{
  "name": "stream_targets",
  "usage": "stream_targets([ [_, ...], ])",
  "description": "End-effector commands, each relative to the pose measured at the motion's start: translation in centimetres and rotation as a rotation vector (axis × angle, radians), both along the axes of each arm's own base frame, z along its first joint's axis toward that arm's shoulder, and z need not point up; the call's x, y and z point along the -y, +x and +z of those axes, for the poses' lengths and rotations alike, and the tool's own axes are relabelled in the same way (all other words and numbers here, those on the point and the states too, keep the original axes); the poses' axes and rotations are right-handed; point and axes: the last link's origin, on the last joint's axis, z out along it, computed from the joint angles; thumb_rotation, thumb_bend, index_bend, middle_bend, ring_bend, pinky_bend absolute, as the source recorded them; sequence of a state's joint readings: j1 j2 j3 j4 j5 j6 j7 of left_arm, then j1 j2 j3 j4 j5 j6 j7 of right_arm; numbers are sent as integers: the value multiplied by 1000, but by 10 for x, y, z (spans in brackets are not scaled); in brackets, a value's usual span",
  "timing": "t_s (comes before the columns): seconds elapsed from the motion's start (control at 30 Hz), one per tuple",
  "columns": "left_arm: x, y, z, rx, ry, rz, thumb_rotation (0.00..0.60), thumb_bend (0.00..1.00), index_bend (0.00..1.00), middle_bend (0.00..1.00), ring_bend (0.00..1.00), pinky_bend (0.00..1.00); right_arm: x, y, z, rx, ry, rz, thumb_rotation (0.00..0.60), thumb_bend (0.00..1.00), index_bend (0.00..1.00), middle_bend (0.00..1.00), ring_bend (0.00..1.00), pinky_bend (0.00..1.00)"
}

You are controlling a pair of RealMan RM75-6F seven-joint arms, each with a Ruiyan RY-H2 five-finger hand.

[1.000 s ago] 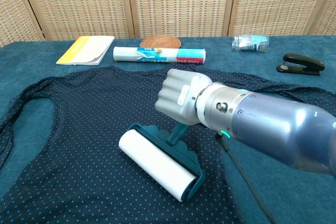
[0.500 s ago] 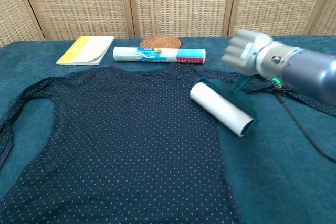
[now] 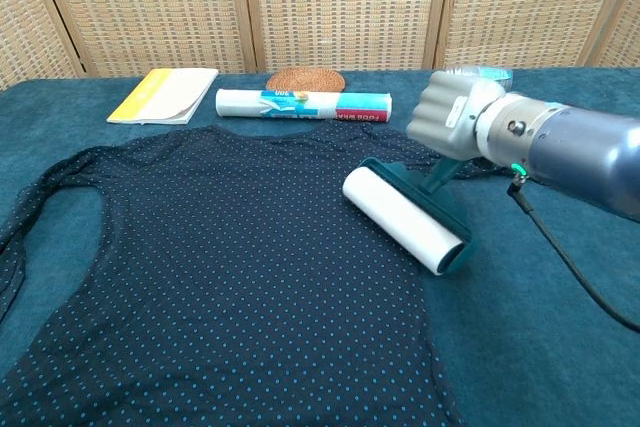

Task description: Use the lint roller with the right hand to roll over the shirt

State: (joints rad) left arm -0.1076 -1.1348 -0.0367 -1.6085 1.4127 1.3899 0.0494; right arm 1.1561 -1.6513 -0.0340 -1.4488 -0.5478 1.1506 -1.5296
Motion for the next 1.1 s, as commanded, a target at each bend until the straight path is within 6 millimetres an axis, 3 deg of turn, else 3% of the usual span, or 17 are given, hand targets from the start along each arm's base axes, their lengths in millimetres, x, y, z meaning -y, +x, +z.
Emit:
stream_targets([
  [0.03, 0, -1, 1, 2, 1, 4, 600, 0, 0, 0, 0, 0, -27, 26, -19, 6, 68, 81, 600, 750, 725, 1000, 1000, 1000],
  [0.37, 0, -1, -1, -2, -5, 1, 600, 0, 0, 0, 0, 0, -84, 69, -47, 22, 207, 234, 600, 750, 725, 1000, 1000, 1000],
  [0.6, 0, -1, -1, -1, -7, 1, 600, 0, 0, 0, 0, 0, -96, 77, -52, 30, 235, 268, 600, 750, 725, 1000, 1000, 1000],
  [0.8, 0, -1, 0, 3, -4, 0, 600, 0, 0, 0, 0, 0, -80, 64, -44, 1, 181, 244, 600, 750, 725, 1000, 1000, 1000],
  [0.97, 0, -1, 0, 3, -5, 1, 600, 0, 0, 0, 0, 0, -42, 30, -21, -52, 61, 171, 600, 749, 723, 1000, 1000, 1000],
  [1.03, 0, -1, 0, 3, -5, 0, 600, 0, 0, 0, 0, 0, -35, 23, -17, -56, 43, 153, 600, 749, 722, 1000, 1000, 1000],
  [1.1, 0, 0, -2, -2, -12, -3, 600, 0, 0, 0, 0, 0, -13, 1, 1, -81, -33, 95, 600, 749, 721, 1000, 1000, 1000],
])
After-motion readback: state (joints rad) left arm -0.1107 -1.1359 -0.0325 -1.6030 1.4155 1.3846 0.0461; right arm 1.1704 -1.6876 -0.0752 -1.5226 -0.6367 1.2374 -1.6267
